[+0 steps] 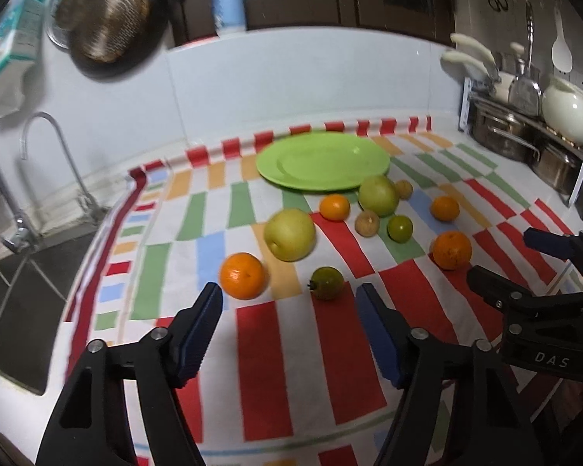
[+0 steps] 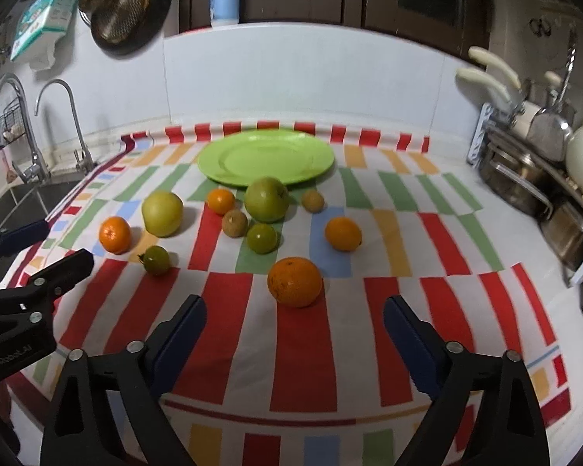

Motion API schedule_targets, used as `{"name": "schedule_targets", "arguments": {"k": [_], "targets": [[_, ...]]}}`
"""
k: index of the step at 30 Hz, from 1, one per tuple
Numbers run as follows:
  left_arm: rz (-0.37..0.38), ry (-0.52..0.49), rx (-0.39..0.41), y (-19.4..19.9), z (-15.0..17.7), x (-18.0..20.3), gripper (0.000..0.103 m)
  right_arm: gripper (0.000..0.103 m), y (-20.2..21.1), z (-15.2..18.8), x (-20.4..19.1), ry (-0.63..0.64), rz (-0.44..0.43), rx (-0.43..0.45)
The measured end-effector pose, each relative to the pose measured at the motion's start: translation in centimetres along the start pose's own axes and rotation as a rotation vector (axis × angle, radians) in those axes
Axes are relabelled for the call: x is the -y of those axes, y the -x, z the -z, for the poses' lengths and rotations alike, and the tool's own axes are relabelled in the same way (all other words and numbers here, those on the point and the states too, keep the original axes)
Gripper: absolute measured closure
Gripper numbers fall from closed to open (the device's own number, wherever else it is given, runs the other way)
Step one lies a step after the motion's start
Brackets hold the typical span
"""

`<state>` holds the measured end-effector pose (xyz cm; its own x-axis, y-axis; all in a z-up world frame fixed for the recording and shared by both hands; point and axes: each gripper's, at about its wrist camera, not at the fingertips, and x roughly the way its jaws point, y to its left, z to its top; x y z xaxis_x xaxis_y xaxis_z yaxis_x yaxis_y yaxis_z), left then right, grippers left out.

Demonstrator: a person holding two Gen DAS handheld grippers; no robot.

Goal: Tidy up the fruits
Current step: 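Grasp the small green lime with the left tool while the right tool grasps a large orange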

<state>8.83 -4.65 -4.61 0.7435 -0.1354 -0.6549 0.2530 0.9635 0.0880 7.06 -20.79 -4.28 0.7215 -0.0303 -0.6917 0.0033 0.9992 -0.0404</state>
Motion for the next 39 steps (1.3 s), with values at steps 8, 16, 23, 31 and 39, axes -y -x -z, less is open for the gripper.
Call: {"name": "schedule_targets", "arguments": {"k": [8,16,23,31,39], "targets": [[0.06,-0.017,-0.085,-4.1,-0.4,0.2,0.045,0.025,-3.5,-0.3,0.5,-0.045,-0.022,-0.088],[0.12,-0.055,-0.147,-6.8,-0.7,0.8,0.059,0.036,-5.7,-0.6,0.7,-0.065,-0.028,-0.142],[0.183,-0.045,-0.18,-8.1,-1.0,0.8,0.073,0.045,-6.9,-0.8,0.8,-0.074,-0.026,-0.167],[0.242,-0.048,-0.199,-8.6,-1.1,0.5,0.074,0.06,-7.4,-1.1,0.5,-0.068,0.001,-0.17],[0.276,-0.029,-0.19,-7.9,-2.0,0.1,0.074,0.06,-6.8,-1.5,0.2,-0.043,0.015,-0.152]]}}
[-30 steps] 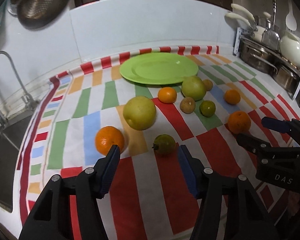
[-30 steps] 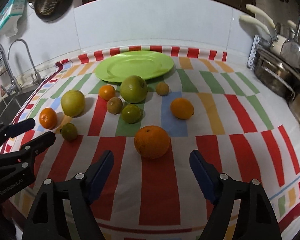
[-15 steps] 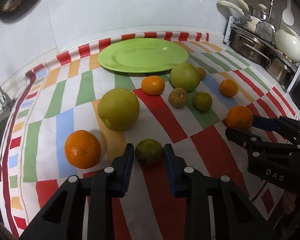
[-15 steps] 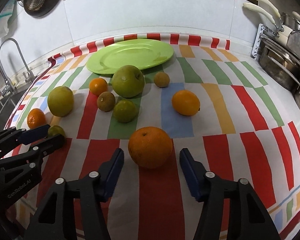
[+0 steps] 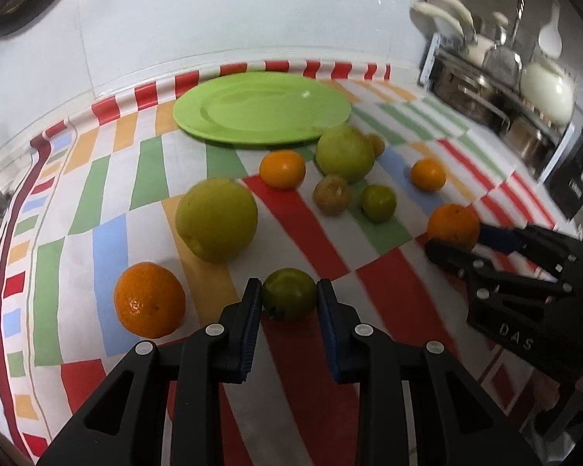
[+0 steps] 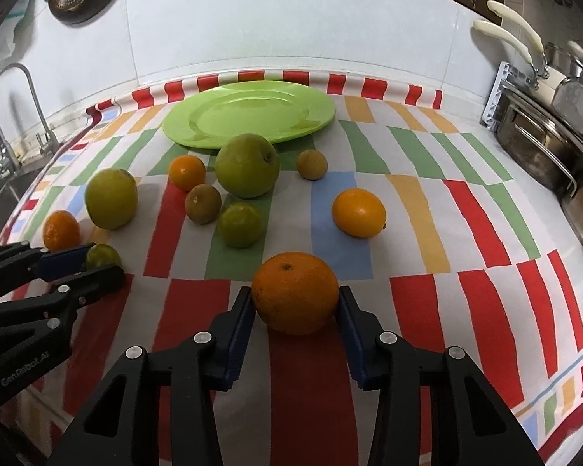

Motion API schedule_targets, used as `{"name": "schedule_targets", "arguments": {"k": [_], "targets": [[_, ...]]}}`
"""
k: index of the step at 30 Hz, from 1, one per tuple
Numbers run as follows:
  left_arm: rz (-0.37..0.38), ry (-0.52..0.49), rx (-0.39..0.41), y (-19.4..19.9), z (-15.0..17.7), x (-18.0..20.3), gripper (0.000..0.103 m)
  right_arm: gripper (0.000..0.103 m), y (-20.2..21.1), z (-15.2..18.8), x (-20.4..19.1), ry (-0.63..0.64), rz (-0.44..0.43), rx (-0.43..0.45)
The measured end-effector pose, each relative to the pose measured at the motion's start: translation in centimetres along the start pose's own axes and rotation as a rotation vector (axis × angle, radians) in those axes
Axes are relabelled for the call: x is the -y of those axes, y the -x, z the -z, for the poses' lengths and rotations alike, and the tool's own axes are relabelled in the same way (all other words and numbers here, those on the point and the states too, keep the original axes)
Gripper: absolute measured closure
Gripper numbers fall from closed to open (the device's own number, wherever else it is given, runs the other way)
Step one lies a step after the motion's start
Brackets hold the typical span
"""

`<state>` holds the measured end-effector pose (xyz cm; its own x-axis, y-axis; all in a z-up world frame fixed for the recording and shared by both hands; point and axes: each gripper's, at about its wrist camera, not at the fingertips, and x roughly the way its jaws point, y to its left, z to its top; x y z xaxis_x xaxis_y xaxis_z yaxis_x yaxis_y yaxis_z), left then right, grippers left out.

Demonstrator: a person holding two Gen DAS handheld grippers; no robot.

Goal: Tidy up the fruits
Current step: 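Grasp the small green lime with the left tool while the right tool grasps a large orange, then lower the lime onto the green plate and open the left tool while the right tool releases the orange there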

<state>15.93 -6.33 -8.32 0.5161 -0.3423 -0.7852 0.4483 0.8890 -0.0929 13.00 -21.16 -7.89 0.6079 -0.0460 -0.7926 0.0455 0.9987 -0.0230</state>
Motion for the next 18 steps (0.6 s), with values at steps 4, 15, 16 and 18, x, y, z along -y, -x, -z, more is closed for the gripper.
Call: {"name": "schedule_targets", "arguments": {"k": [4,15,16,18], "targets": [[-0.026,0.009,0.064,1.8,-1.0,0.2,0.074,0.06,0.9,-1.2,0.4,0.014,-0.074,-0.001],[-0.052,-0.088,0.158,3.7,-9.2,0.0,0.074,0.06,2.5,-8.9,0.8,0.072,-0.205,0.049],[-0.047,-0.089,0.154,3.4,-10.3,-0.3,0.074,0.06,2.2,-9.7,0.6,0.086,-0.203,0.049],[-0.044,-0.09,0.155,2.9,-12.1,-0.8,0.074,0.06,1.4,-11.7,0.2,0.106,-0.209,0.054]]}}
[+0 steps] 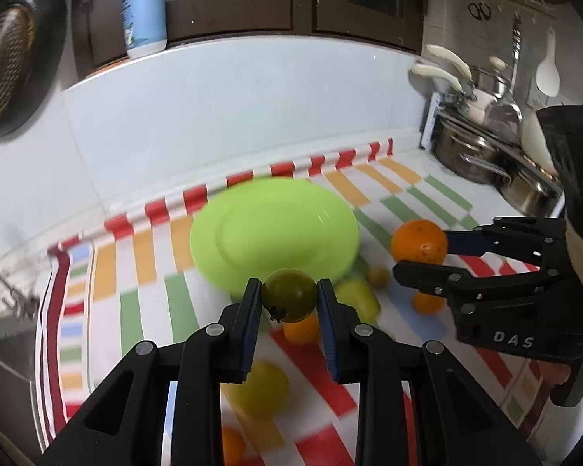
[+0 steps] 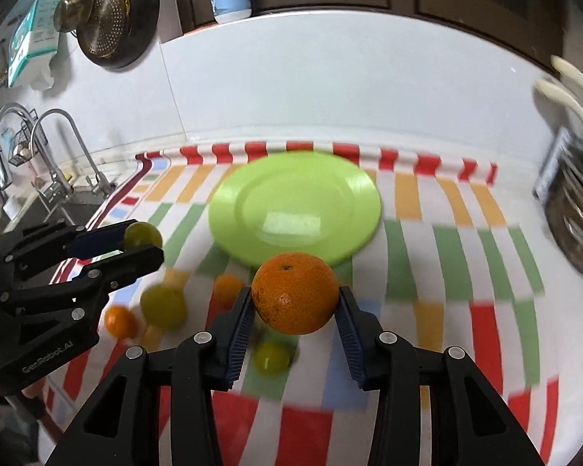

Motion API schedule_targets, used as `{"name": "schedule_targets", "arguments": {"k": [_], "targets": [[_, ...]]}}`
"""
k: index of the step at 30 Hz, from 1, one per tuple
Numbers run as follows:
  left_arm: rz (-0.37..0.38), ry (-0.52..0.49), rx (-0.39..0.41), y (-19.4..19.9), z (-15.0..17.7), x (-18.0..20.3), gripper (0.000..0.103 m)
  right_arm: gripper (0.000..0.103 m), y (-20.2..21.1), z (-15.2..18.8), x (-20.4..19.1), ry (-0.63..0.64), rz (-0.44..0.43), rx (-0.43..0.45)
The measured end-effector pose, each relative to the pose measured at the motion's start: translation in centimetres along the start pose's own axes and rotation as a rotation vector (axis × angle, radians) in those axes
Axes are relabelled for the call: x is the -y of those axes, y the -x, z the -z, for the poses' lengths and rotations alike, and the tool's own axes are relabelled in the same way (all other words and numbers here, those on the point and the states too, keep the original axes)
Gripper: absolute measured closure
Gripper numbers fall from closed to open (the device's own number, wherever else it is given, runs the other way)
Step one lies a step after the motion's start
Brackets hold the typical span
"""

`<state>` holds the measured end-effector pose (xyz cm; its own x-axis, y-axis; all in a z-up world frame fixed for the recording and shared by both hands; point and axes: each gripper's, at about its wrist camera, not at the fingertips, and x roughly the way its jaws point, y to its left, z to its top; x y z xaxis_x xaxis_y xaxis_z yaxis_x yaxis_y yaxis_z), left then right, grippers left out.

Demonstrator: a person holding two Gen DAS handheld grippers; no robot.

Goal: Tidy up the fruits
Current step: 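Lower the lime onto the green plate and open the left tool while the right tool releases the orange there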

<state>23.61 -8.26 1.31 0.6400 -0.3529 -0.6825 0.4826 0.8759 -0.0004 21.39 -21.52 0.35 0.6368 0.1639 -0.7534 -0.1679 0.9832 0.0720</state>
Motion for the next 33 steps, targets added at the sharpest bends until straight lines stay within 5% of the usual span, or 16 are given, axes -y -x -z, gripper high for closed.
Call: {"name": "schedule_targets", "arguments": {"k": [9,18,33], "targets": [[0.038,0.007,-0.095,-6.8,-4.2,-3.2,0.074,0.06,-5.5,-6.2,1.0,0.054,-0.023,-0.056],[0.057,-0.001,-0.222,-13.6,-4.0,-4.9,0.074,0.06,-12.2,-7.2,2.2,0.082,-0.006,-0.17],[0.025,0.009,-0.216,-13.2,-4.1,-5.4,0.066,0.054,-13.7,-6.9,2.5,0.061,-0.002,-0.181]]}}
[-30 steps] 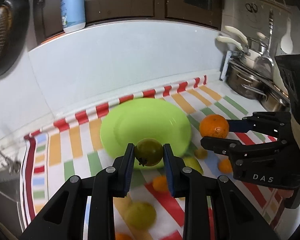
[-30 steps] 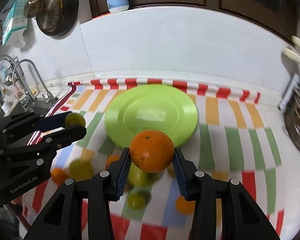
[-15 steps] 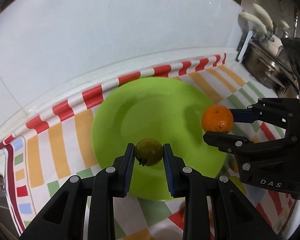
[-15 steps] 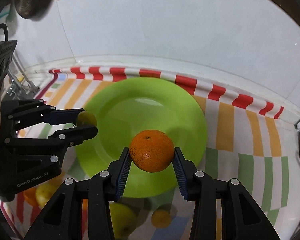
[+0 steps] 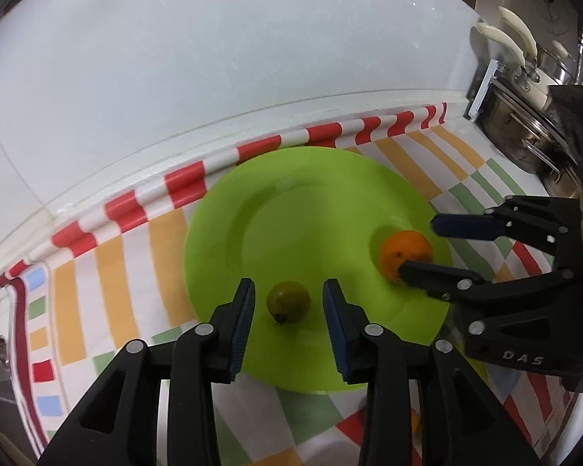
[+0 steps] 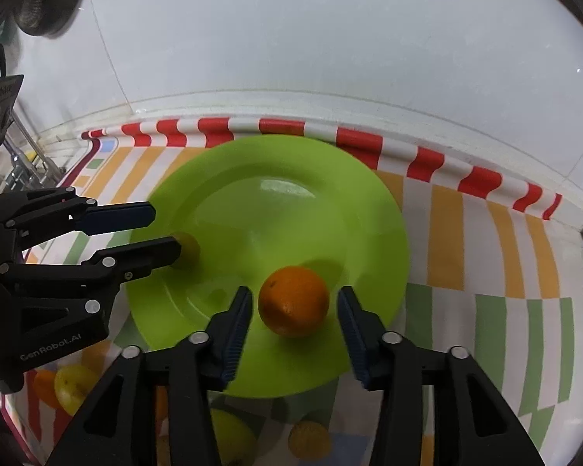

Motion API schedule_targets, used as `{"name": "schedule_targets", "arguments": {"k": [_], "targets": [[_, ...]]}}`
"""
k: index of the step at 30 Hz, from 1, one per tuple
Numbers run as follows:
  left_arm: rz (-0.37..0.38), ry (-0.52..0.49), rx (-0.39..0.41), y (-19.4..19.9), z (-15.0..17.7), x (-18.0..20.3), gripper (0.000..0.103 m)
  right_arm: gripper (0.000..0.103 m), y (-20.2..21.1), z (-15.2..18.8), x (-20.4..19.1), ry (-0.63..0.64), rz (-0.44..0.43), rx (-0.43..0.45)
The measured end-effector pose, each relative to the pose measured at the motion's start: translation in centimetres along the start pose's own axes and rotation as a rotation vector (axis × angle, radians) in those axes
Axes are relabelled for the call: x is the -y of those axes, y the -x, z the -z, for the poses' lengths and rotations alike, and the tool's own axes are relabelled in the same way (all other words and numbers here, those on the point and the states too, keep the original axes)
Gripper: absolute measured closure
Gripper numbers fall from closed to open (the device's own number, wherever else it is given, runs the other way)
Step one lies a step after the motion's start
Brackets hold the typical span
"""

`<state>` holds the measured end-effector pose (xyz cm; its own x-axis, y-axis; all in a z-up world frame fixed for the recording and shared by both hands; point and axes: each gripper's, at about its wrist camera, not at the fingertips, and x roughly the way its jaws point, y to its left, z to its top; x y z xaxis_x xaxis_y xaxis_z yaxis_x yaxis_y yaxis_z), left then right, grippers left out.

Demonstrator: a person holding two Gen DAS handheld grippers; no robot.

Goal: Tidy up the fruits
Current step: 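Lower the lime onto the green plate and open the left tool while the right tool releases the orange there, then lift both open tools away from the plate toward the remaining fruits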

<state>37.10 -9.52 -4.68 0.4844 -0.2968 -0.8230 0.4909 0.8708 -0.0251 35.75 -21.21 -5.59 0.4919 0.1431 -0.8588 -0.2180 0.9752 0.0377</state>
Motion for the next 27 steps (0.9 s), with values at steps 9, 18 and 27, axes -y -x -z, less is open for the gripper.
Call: {"name": "schedule_targets", "arguments": {"k": [9,18,27], "targets": [[-0.078,0.031,0.138,7.4,3.2,1.1,0.046,0.049,7.2,2.8,-1.2,-0.019,0.049,0.165],[-0.147,0.064,0.234,13.6,8.8,2.7,0.046,0.044,12.8,7.9,-4.1,-0.057,0.098,0.3],[-0.22,0.104,0.276,17.3,14.0,3.6,0.04,0.037,16.3,12.0,-5.5,-0.091,0.119,0.368]]}}
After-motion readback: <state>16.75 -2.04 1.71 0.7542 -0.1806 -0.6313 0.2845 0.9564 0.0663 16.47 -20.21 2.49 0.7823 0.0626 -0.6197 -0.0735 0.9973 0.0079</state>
